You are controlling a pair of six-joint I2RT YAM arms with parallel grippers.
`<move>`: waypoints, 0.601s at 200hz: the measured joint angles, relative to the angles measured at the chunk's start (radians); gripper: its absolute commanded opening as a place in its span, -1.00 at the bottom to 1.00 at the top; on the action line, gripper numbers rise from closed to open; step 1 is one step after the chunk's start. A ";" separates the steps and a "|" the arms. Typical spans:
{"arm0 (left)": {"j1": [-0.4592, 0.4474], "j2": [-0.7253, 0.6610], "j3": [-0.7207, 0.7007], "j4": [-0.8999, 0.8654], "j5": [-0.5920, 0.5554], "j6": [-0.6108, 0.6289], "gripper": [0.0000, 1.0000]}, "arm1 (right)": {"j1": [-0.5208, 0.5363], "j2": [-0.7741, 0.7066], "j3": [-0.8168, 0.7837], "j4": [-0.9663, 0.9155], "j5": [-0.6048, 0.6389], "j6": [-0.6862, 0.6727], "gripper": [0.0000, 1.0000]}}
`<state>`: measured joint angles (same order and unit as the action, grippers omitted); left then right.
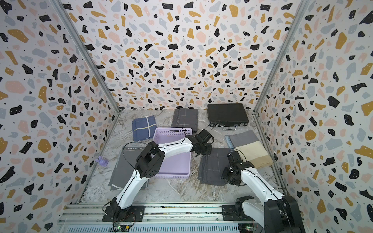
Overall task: Put the folded pillowcase in the basket
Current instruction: Pick up the pillowcase from the center of the board.
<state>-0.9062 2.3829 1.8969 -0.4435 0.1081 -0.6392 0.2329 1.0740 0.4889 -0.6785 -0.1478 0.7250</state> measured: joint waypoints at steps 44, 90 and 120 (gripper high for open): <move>-0.006 -0.044 -0.024 -0.033 0.018 0.016 -1.00 | 0.000 -0.110 0.040 -0.099 -0.002 -0.006 -1.00; -0.039 -0.276 -0.101 -0.079 0.021 0.040 -1.00 | 0.034 -0.260 0.230 -0.238 -0.021 0.008 -1.00; -0.052 -0.440 -0.109 -0.081 0.005 0.069 -1.00 | 0.128 -0.267 0.341 -0.272 -0.021 0.047 -1.00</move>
<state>-0.9585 1.9427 1.7882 -0.5247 0.1127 -0.5697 0.3607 0.8074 0.8299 -0.9508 -0.1688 0.7715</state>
